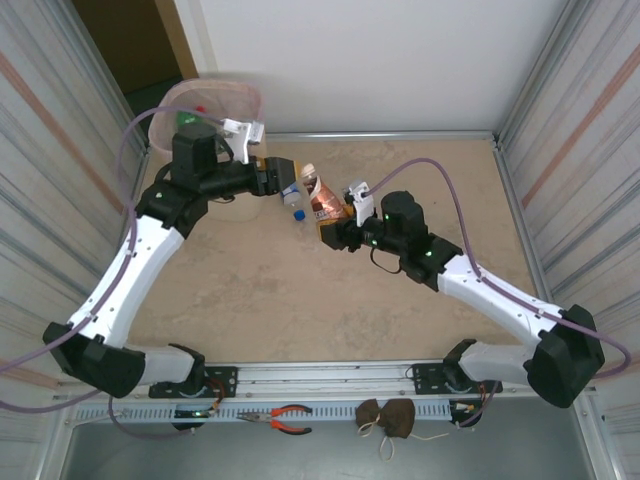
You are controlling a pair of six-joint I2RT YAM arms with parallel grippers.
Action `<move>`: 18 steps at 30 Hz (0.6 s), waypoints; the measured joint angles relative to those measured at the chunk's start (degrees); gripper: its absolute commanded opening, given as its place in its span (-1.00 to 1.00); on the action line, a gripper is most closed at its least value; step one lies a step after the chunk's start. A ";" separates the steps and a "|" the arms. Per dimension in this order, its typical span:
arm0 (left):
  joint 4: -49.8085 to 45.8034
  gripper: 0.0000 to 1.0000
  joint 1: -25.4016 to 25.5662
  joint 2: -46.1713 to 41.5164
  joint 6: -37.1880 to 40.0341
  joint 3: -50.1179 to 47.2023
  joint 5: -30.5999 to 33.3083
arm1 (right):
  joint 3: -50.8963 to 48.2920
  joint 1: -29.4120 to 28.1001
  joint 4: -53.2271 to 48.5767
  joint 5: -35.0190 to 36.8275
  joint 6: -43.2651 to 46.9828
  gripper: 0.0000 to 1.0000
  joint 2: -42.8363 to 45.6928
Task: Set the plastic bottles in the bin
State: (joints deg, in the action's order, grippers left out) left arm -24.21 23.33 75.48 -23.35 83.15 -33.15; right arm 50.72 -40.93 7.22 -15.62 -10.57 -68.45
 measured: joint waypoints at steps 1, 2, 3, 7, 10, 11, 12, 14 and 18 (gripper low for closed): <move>0.50 0.38 0.35 0.66 -0.61 0.00 -0.61 | -0.11 -0.11 0.59 -0.48 0.63 -0.11 0.31; 0.94 0.36 0.63 1.16 -1.11 0.00 -1.25 | -0.17 -0.28 1.14 -0.85 0.98 -0.11 0.50; 1.38 0.35 0.94 1.70 -1.77 0.00 -1.81 | -0.22 -0.33 1.57 -1.18 1.36 -0.11 0.61; 2.67 0.25 1.92 2.64 -3.74 -0.02 -2.73 | -0.26 -0.33 1.95 -2.60 2.67 -0.11 0.66; 3.82 0.15 2.21 2.51 -4.66 -0.02 -2.80 | -0.26 -0.44 2.03 -3.21 3.28 -0.12 0.66; 3.96 0.10 2.21 2.51 -4.94 -0.02 -2.80 | -0.26 -0.57 2.08 -3.34 3.41 -0.12 0.66; 4.15 0.05 2.29 2.51 -5.18 -0.02 -2.78 | -0.26 -0.76 2.19 -3.37 3.58 -0.12 0.66; 4.48 -0.07 2.36 2.51 -5.51 -0.02 -2.71 | -0.26 -1.14 2.29 -3.37 3.61 -0.12 0.66; 4.68 -0.30 2.80 2.40 -5.55 -0.04 -2.32 | -0.26 -1.51 2.91 -3.32 3.58 -0.12 0.66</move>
State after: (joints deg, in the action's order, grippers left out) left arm -19.53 26.13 77.89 -28.91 83.11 -35.46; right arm 50.46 -42.44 10.13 -18.94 -6.98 -67.79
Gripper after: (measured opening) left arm 0.395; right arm 0.556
